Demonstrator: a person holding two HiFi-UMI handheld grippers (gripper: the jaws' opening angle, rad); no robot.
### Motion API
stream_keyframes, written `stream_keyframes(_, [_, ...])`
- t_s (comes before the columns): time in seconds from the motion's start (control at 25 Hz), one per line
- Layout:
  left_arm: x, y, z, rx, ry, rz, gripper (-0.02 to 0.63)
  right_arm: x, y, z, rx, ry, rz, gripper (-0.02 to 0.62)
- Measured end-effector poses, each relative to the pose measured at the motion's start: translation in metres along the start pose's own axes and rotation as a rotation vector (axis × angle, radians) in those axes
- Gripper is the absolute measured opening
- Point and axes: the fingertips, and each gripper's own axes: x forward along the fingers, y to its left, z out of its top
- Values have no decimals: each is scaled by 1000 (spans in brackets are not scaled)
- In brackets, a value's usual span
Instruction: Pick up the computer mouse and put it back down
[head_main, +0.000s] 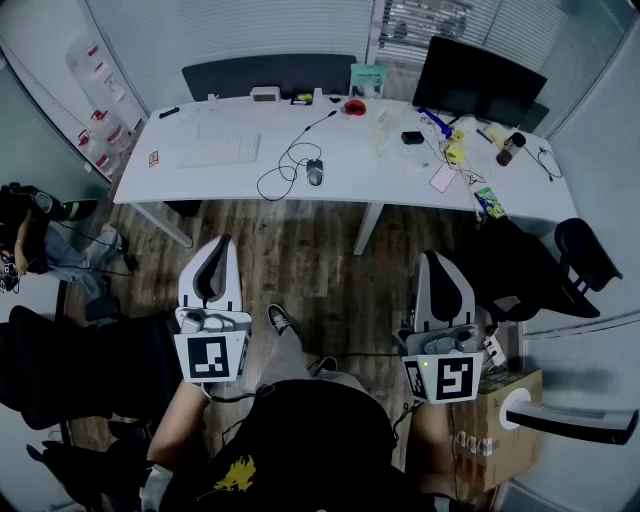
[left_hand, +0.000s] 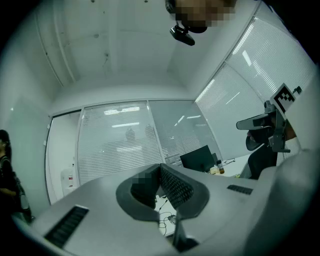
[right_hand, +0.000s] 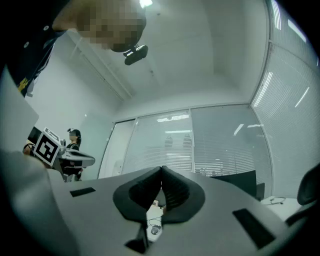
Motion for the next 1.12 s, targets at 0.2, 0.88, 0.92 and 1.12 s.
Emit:
stream_keyframes(0.2, [13, 16, -21, 57, 48, -3, 12, 17, -15, -17, 10, 32, -31, 14])
stream_keyframes(0.88, [162, 188, -160, -80, 231, 21, 327, 214, -2, -173, 7, 316, -129, 256])
stream_keyframes(0.92, [173, 202, -174, -85, 244, 4, 339, 225, 5, -188, 29, 363, -140, 270])
stream_keyframes(1.12, [219, 268, -236, -97, 317, -50, 351, 294, 36, -238, 115, 483, -199, 316])
